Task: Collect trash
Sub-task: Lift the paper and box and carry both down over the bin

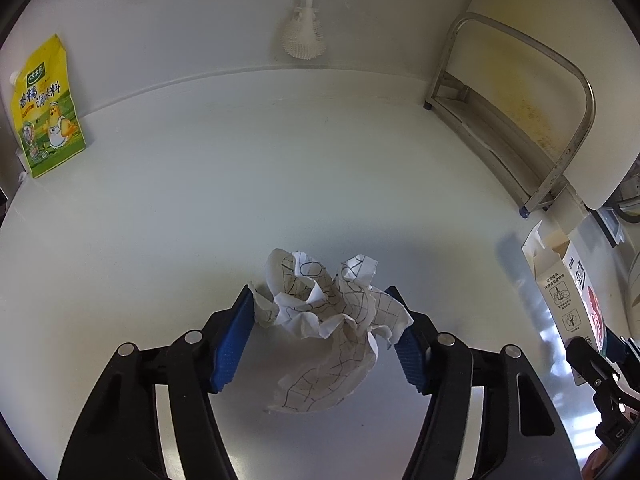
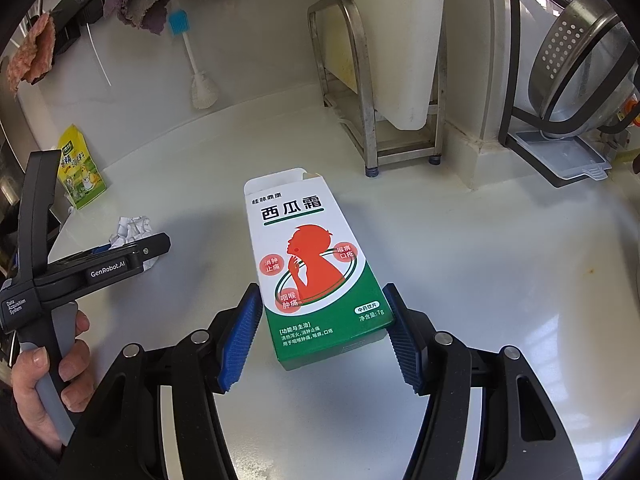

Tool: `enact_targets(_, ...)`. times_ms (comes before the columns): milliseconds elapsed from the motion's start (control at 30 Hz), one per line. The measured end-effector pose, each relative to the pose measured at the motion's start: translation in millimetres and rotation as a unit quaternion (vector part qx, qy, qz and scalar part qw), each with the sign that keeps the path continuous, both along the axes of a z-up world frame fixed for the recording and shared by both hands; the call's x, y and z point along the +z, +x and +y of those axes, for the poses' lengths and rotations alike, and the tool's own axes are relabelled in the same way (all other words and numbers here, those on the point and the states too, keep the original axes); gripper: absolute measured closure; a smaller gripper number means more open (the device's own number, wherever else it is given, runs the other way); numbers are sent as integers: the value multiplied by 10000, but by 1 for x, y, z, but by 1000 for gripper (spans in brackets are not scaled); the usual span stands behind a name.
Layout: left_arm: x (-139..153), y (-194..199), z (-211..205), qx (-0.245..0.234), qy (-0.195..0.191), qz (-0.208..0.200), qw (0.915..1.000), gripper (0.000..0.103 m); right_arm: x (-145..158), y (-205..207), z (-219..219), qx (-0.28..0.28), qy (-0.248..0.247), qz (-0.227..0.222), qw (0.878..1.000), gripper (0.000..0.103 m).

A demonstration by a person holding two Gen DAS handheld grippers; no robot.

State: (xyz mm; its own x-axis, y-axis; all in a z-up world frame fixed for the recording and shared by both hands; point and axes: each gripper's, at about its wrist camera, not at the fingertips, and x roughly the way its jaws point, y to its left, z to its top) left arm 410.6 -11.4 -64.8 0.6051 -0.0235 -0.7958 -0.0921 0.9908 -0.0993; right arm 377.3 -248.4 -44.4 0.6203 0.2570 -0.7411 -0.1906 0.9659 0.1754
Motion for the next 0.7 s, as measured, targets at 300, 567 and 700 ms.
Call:
enact_targets(300,5,-6,2,0,-3,-107,9999,48,-1,1,1,37,-43,-2,10000,44)
enact_targets(567,22,-22,1,34,244,-530,9983,49,-3,-2,4,44,-115,-22,9999,44)
enact_targets(700,30,-34,-2,15,386,-726,9966,49,-1,-8,2,1,-89,-90,9999,44)
